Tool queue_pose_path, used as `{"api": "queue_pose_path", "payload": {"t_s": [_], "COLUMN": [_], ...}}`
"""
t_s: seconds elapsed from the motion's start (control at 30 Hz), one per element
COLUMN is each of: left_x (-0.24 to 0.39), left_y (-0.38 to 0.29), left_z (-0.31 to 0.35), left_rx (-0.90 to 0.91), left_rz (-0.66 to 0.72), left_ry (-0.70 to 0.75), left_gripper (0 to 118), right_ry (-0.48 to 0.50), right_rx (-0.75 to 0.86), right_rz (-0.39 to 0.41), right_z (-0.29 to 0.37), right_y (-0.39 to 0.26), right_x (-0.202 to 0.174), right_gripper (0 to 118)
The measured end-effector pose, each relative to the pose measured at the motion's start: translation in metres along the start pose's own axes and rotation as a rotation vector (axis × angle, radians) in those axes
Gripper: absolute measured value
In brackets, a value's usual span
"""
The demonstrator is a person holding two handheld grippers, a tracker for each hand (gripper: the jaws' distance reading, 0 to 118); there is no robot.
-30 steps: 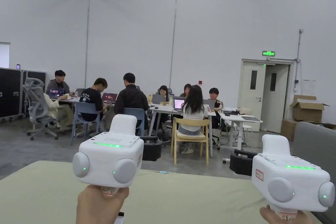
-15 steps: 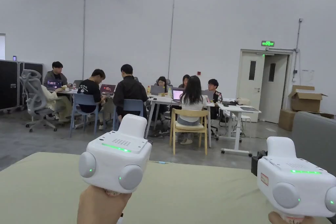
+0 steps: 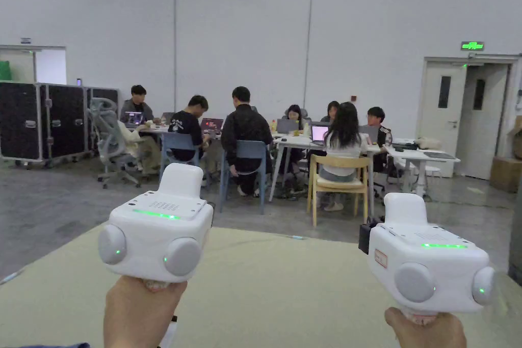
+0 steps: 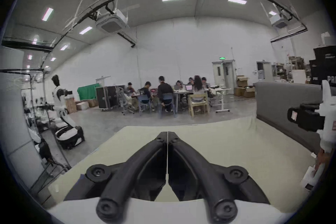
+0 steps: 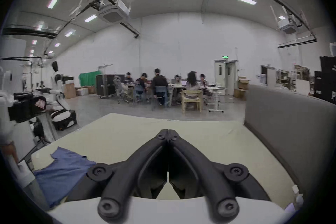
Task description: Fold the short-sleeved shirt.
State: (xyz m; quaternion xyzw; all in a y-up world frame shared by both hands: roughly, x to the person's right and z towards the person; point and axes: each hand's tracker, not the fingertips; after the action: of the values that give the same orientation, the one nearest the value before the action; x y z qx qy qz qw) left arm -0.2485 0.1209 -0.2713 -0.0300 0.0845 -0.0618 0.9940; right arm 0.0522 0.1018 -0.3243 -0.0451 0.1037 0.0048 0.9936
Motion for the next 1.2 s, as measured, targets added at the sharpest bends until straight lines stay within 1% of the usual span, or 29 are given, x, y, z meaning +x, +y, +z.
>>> {"api": "queue_pose_path", "payload": {"t_s": [0.1, 0.17, 0.27, 0.33, 0.4, 0.5, 0.57, 0.7, 0.73, 0.77, 0.8, 0.83, 0.93, 1.03, 1.13, 1.2], "left_x": [-0.054, -0.093, -0.143, -0.169, -0.188, -0.206, -0.211, -0.213, -0.213, -0.215, -0.218, -0.218, -0.216, -0.216, -0.215, -0.211], "left_y": [-0.013, -0.021, -0.032, -0.038, -0.043, -0.048, -0.054, -0.069, -0.076, -0.085, -0.095, -0.112, -0.164, -0.222, -0.279, -0.315], "left_z": [0.018, 0.033, 0.059, 0.074, 0.087, 0.097, 0.097, 0.078, 0.07, 0.056, 0.042, 0.03, -0.015, -0.059, -0.107, -0.133], "left_rx": [-0.027, -0.05, -0.079, -0.098, -0.105, -0.117, -0.114, -0.135, -0.153, -0.217, -0.322, -0.34, -0.498, -0.648, -0.774, -0.851], "left_rz": [0.005, 0.002, 0.014, 0.022, 0.019, 0.036, 0.046, 0.119, 0.135, 0.156, 0.184, 0.208, 0.215, 0.225, 0.208, 0.197], "left_ry": [0.11, 0.192, 0.31, 0.361, 0.417, 0.437, 0.451, 0.367, 0.358, 0.341, 0.303, 0.267, 0.292, 0.258, 0.241, 0.237], "left_gripper": [0, 0, 0, 0, 0, 0, 0, 0, 6, 50, 95, 105, 105, 105, 105, 105], "right_ry": [0.106, 0.194, 0.286, 0.326, 0.383, 0.409, 0.416, 0.415, 0.411, 0.408, 0.403, 0.396, 0.366, 0.317, 0.301, 0.277], "right_rx": [-0.006, -0.018, -0.013, -0.029, -0.045, -0.049, -0.053, -0.064, -0.069, -0.077, -0.086, -0.095, -0.145, -0.202, -0.295, -0.352], "right_rz": [0.0, -0.026, -0.041, -0.029, -0.025, -0.012, -0.003, 0.021, 0.029, 0.037, 0.041, 0.046, 0.057, 0.099, 0.089, 0.111], "right_z": [-0.017, -0.025, -0.03, -0.032, -0.035, -0.034, -0.034, -0.037, -0.04, -0.043, -0.046, -0.046, -0.059, -0.07, -0.089, -0.104], "right_y": [-0.002, -0.004, -0.008, -0.01, -0.012, -0.016, -0.019, -0.027, -0.03, -0.032, -0.036, -0.041, -0.059, -0.086, -0.116, -0.138], "right_x": [-0.059, -0.102, -0.158, -0.19, -0.213, -0.231, -0.235, -0.225, -0.219, -0.213, -0.207, -0.2, -0.177, -0.155, -0.136, -0.126], "right_gripper": [3, 3, 3, 3, 3, 3, 3, 3, 3, 3, 3, 3, 3, 3, 3, 3]}}
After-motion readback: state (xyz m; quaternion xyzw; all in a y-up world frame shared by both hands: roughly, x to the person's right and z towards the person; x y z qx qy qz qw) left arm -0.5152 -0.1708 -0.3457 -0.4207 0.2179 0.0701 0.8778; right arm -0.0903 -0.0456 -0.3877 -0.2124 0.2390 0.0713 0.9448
